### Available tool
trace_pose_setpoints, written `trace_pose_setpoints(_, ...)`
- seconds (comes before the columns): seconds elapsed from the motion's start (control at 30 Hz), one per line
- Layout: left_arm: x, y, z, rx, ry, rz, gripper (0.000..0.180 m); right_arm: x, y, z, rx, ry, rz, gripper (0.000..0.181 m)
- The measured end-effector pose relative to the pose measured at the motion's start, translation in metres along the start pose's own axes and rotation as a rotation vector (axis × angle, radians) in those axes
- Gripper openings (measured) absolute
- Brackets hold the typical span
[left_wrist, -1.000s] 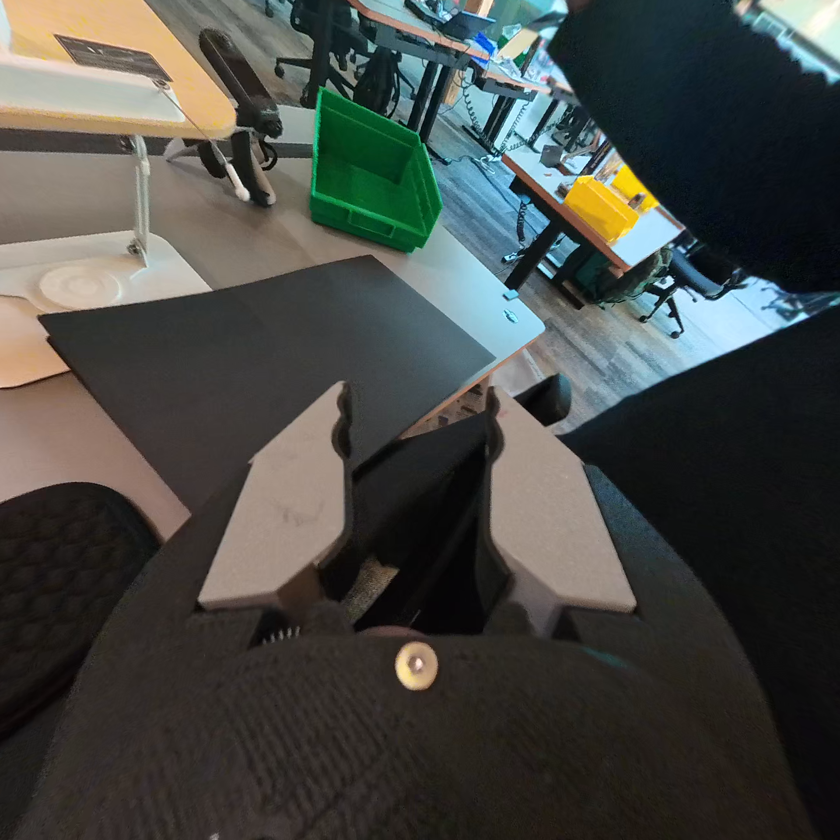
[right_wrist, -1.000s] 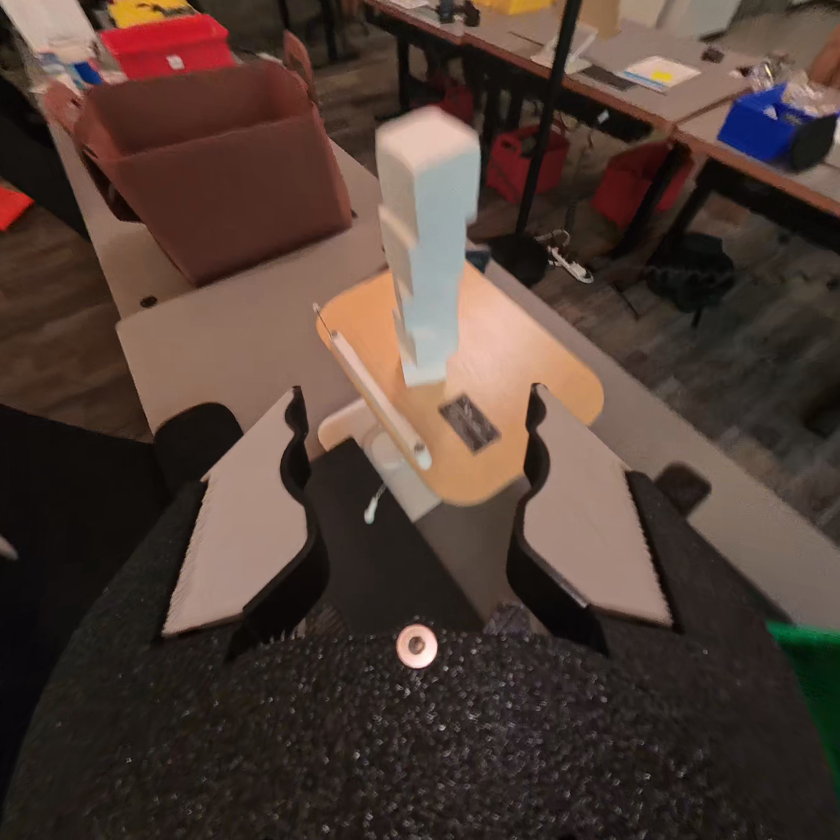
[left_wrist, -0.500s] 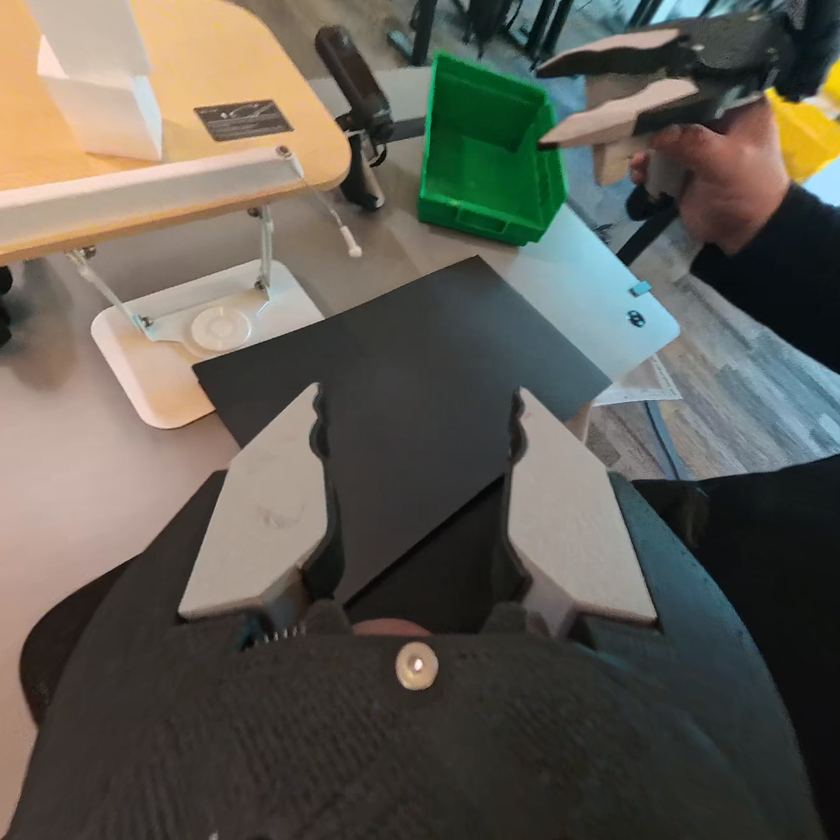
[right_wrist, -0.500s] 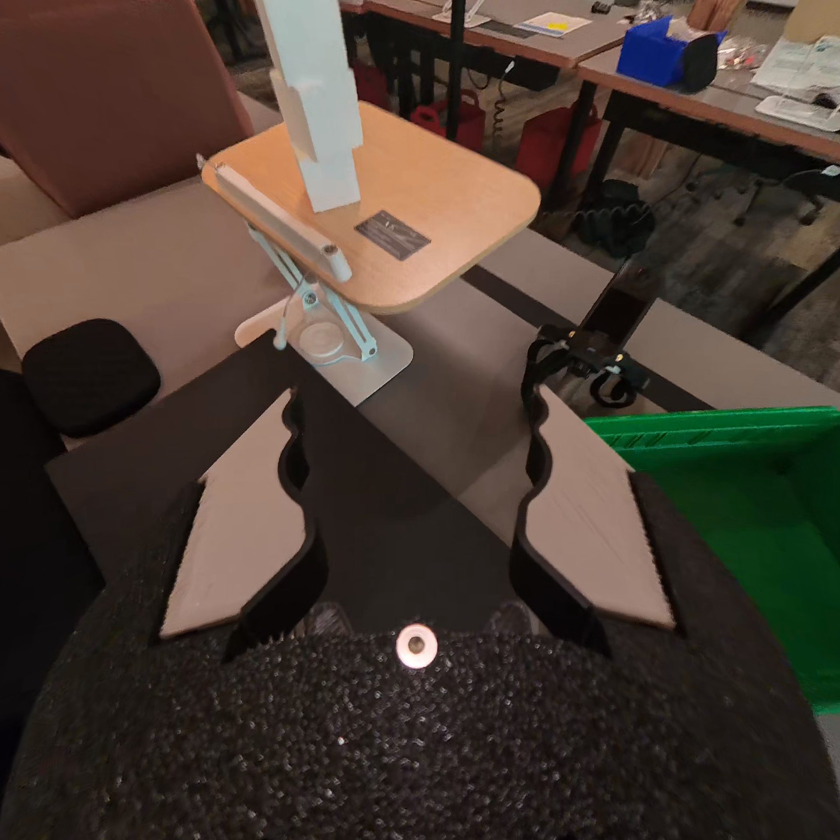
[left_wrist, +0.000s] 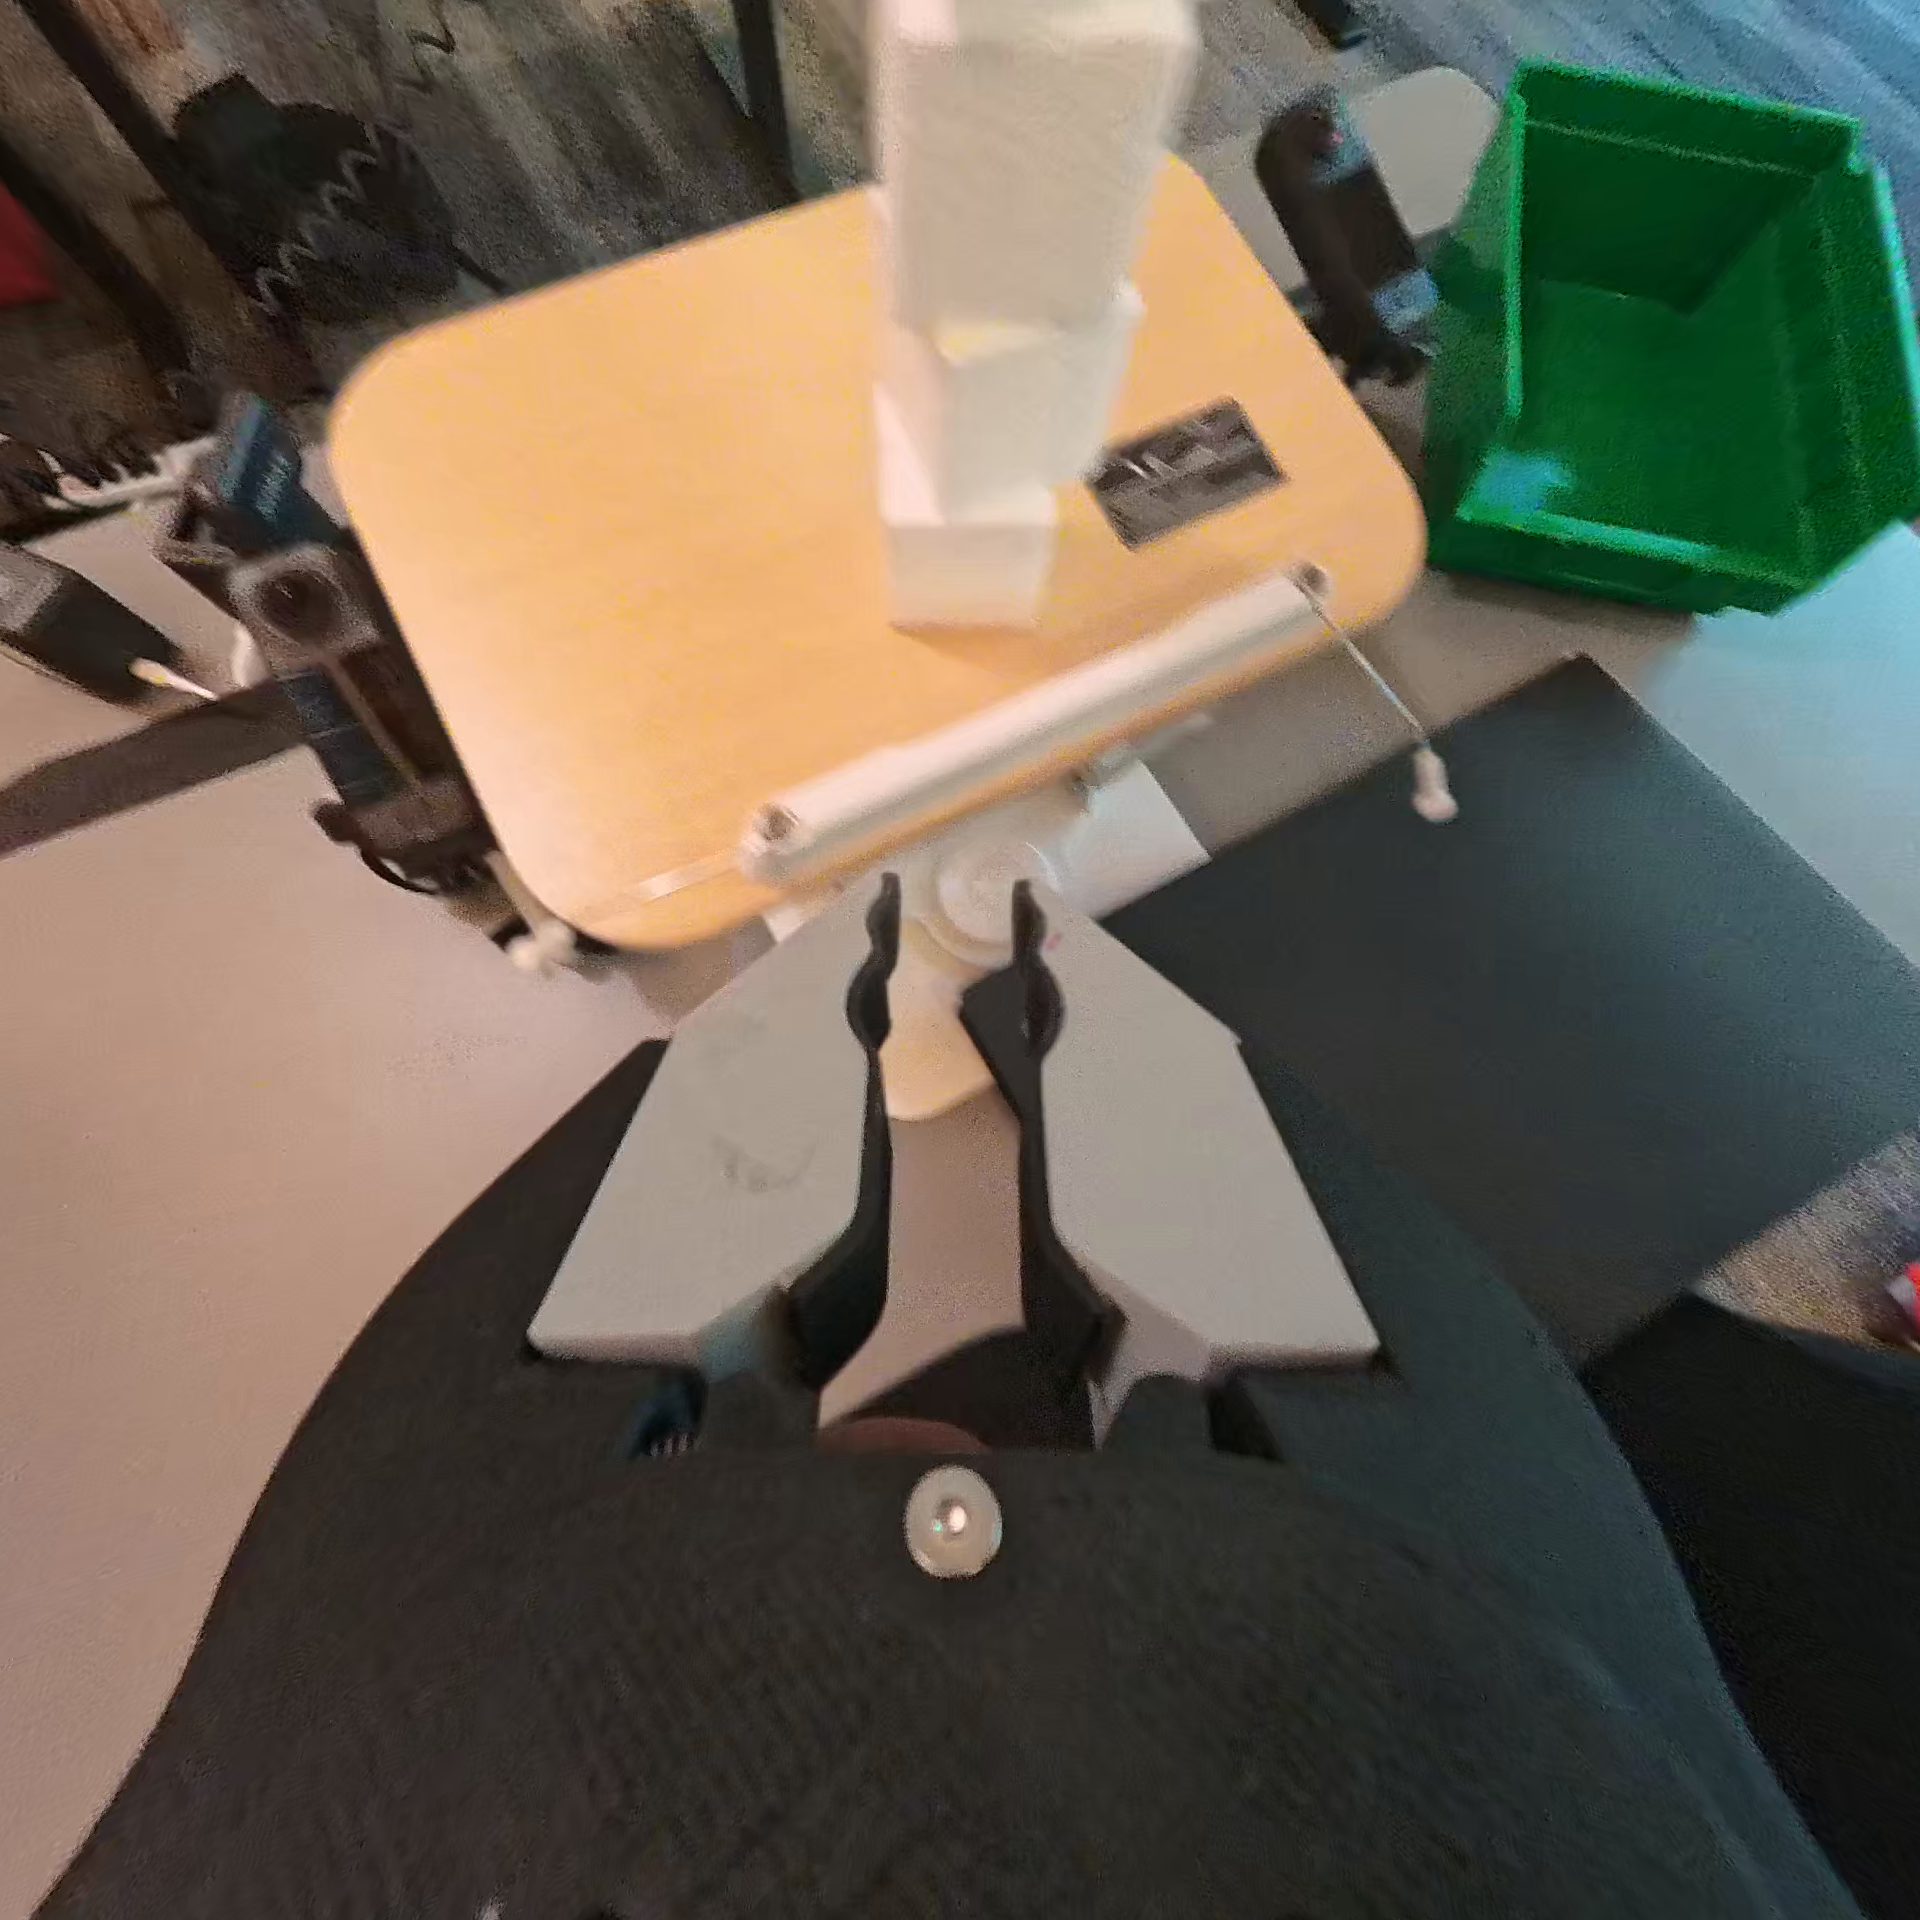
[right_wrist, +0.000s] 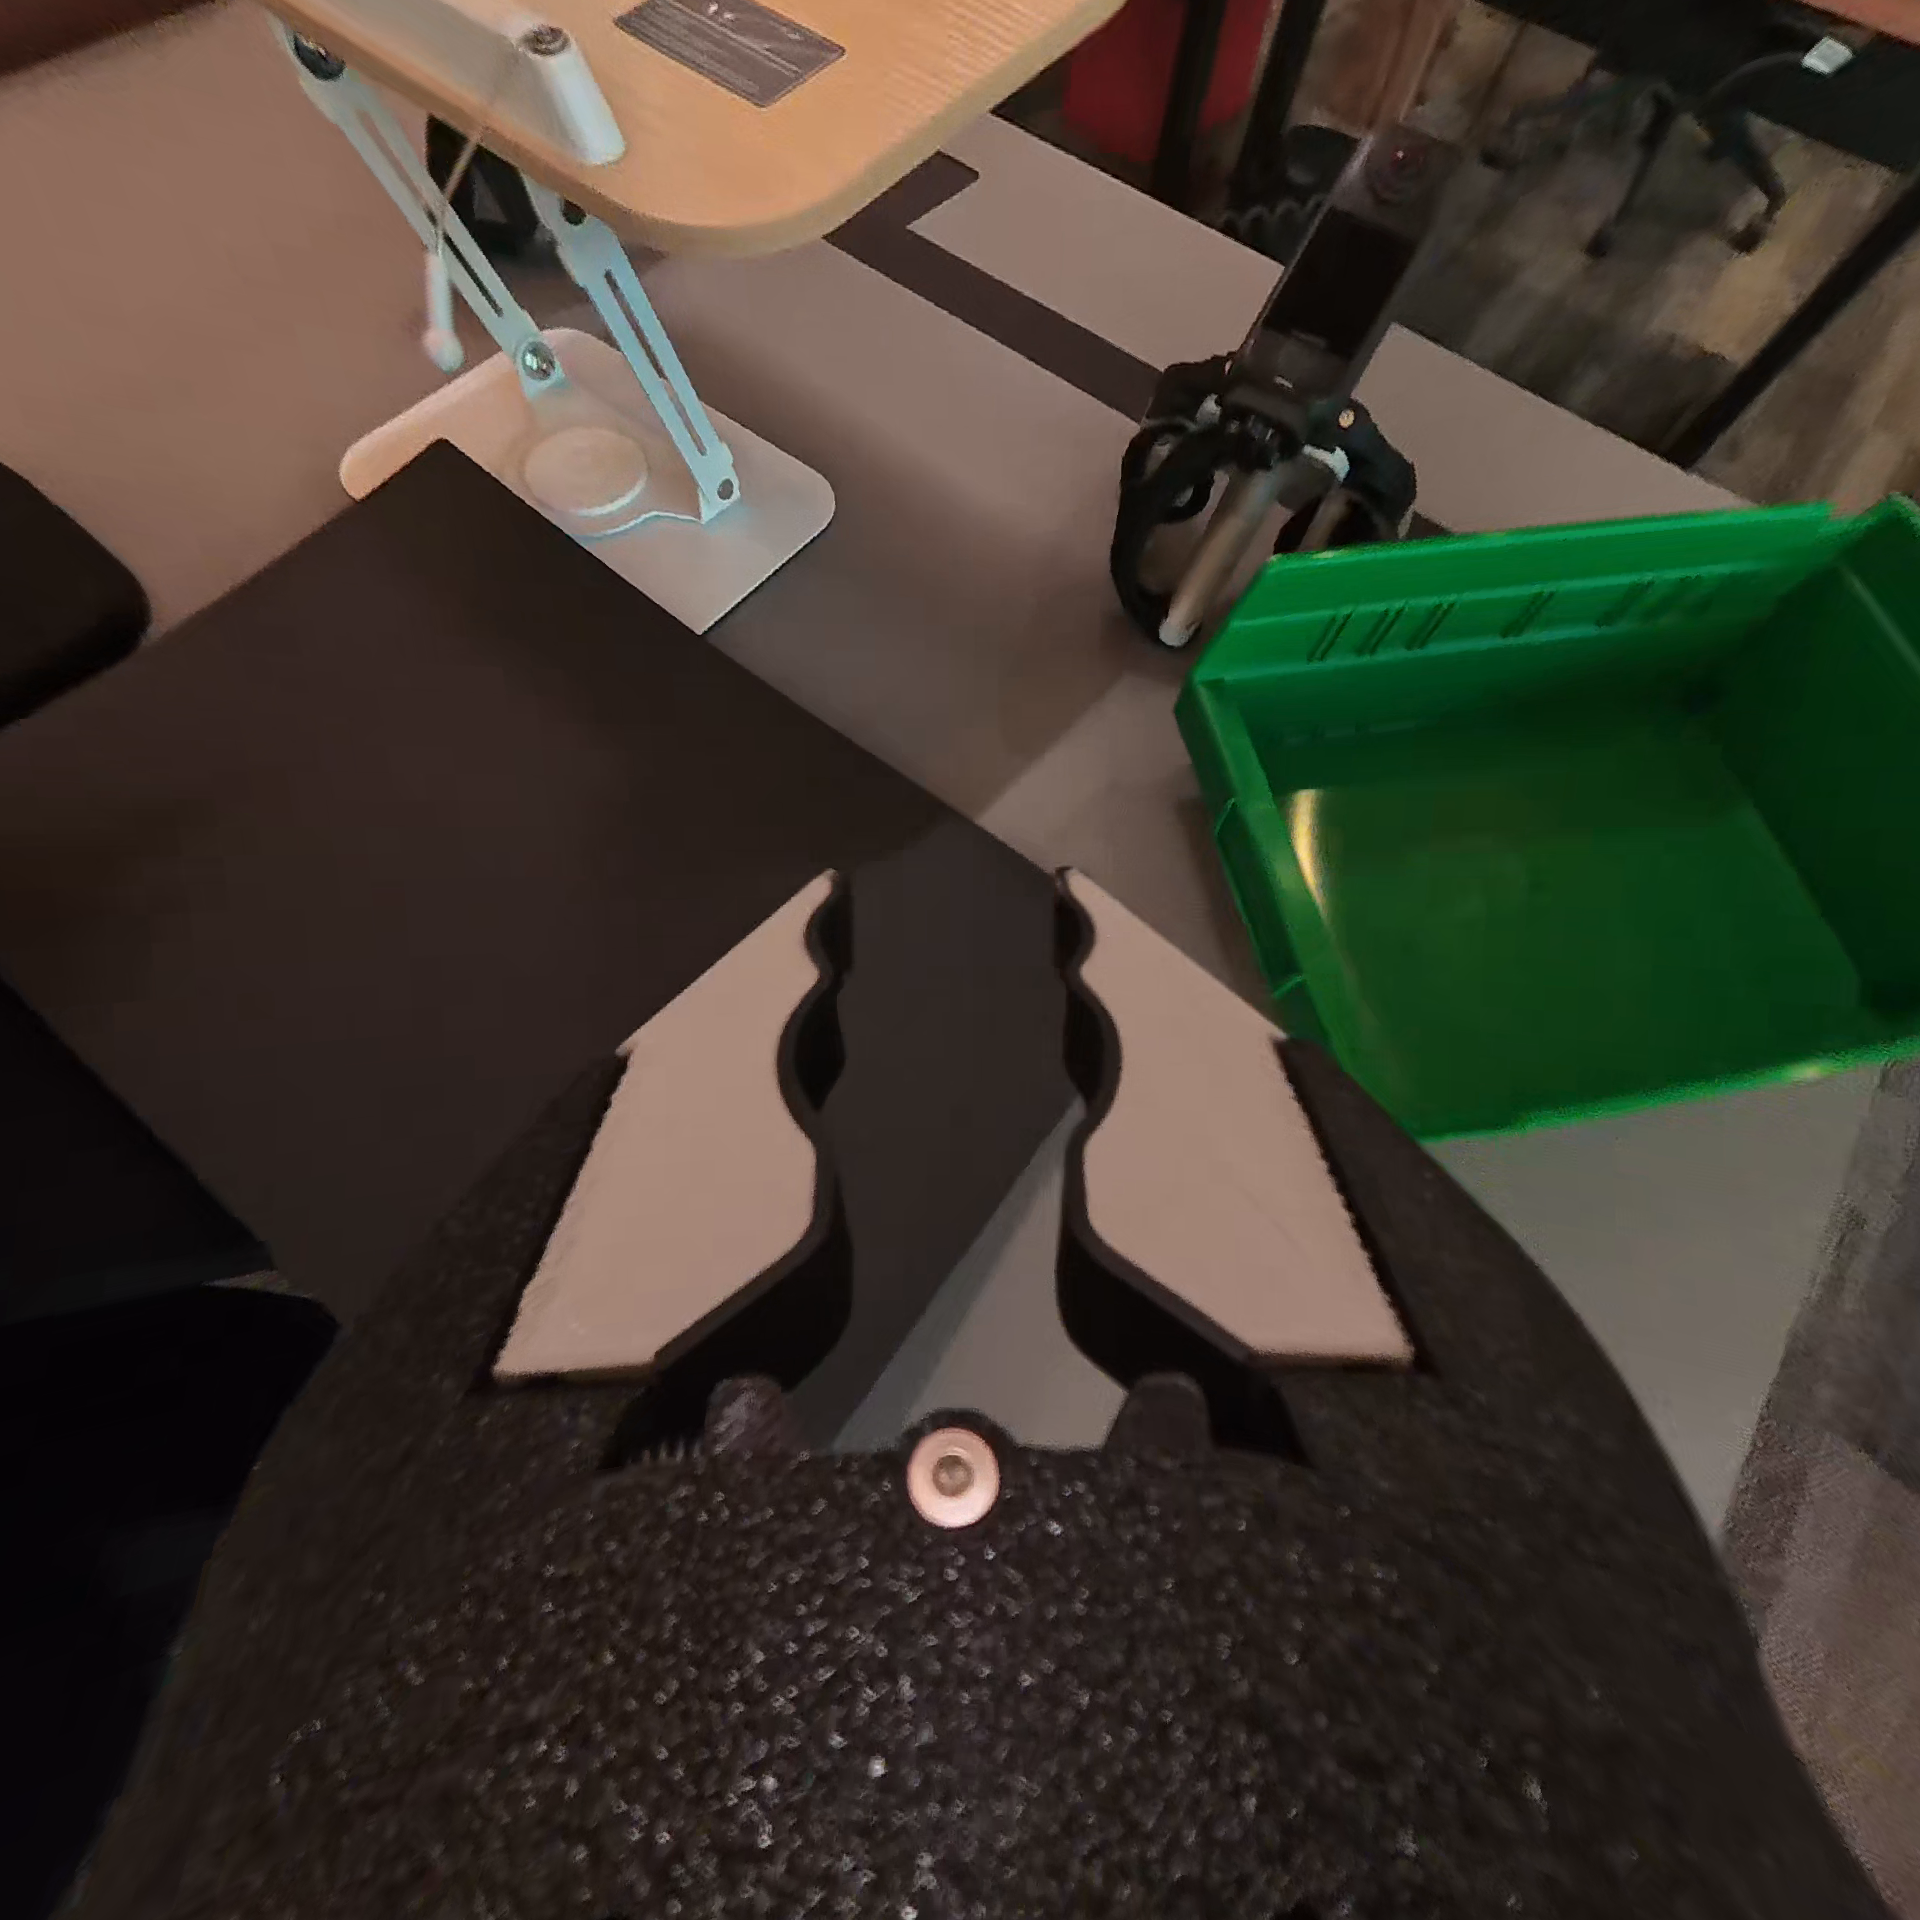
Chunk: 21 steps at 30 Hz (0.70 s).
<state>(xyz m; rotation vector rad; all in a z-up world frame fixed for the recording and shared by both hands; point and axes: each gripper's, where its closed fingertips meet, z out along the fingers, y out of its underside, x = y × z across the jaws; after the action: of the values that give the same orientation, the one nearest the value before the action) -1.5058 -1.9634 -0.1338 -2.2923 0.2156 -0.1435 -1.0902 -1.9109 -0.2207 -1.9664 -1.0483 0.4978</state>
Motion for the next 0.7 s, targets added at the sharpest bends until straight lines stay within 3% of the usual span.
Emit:
trace_pose_setpoints(0.13, -0.051, -0.031, 0.049, -0.013, -0.036, -0.011, 0.009, -0.017, 0.008, -0.022, -0.040, 0.055, 0.081, 0.000)
trace_pose_setpoints(0.37, -0.068, -0.062, 0.122, -0.041, 0.043, -0.059, 0.000, -0.025, 0.003, -0.046, -0.042, 0.213, 0.154, 0.000)
trace_pose_setpoints(0.47, -0.077, -0.069, 0.136, -0.065, 0.049, -0.065, 0.000, -0.020, 0.005, -0.050, -0.060, 0.262, 0.177, 0.017)
trace_pose_setpoints(0.7, -0.077, -0.065, 0.148, -0.127, 0.088, -0.073, 0.000, 0.004, 0.009, -0.055, -0.066, 0.380, 0.175, 0.015)
